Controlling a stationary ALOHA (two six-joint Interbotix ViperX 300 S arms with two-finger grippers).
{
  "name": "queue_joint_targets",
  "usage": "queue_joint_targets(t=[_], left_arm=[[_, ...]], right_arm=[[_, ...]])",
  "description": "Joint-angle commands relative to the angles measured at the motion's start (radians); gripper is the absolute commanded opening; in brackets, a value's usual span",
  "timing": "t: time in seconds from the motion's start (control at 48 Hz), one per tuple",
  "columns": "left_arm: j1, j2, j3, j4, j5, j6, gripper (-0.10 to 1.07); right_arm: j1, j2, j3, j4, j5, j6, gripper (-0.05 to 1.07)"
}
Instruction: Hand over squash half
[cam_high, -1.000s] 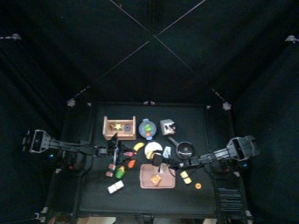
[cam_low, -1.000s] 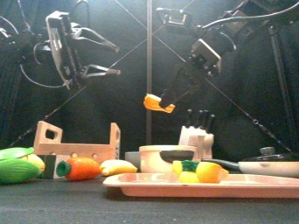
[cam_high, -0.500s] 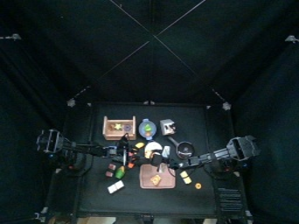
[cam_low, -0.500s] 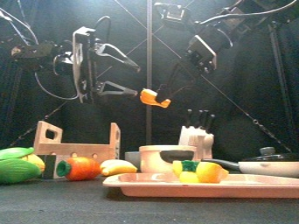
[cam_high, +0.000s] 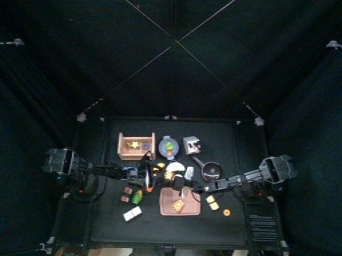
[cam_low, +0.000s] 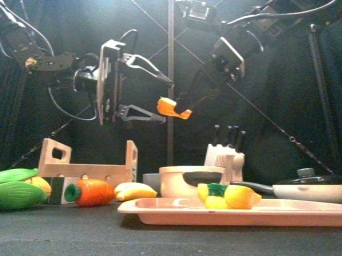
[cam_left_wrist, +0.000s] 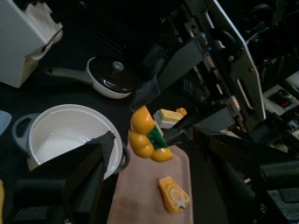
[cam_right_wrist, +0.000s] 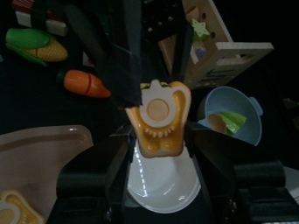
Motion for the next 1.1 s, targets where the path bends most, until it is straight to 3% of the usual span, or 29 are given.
queue_joint_targets(t=[0.0, 0.375, 0.625, 1.083], left_arm=[[0.003, 0.009, -0.031, -0.04, -0.005, 0.003, 1.03], [0.003, 0.012, -0.038, -0.086, -0.003, 0.0, 1.02], [-0.003, 0.009, -0.037, -0.098, -0.002, 0.0, 0.91], [0.002, 0.014, -0.058, -0.098, 0.048, 0.002, 0.82]], right_arm=[[-0.002, -0.017, -0.023, -0.006, 0.003, 0.002, 0.8], [-0.003, 0.0, -0.025, -0.014, 0.003, 0.002, 0.8], [-0.003, 0.002, -0.025, -0.021, 0.031, 0.0, 0.8], [-0.002, 0.005, -0.028, -0.061, 0.038, 0.003, 0.8]])
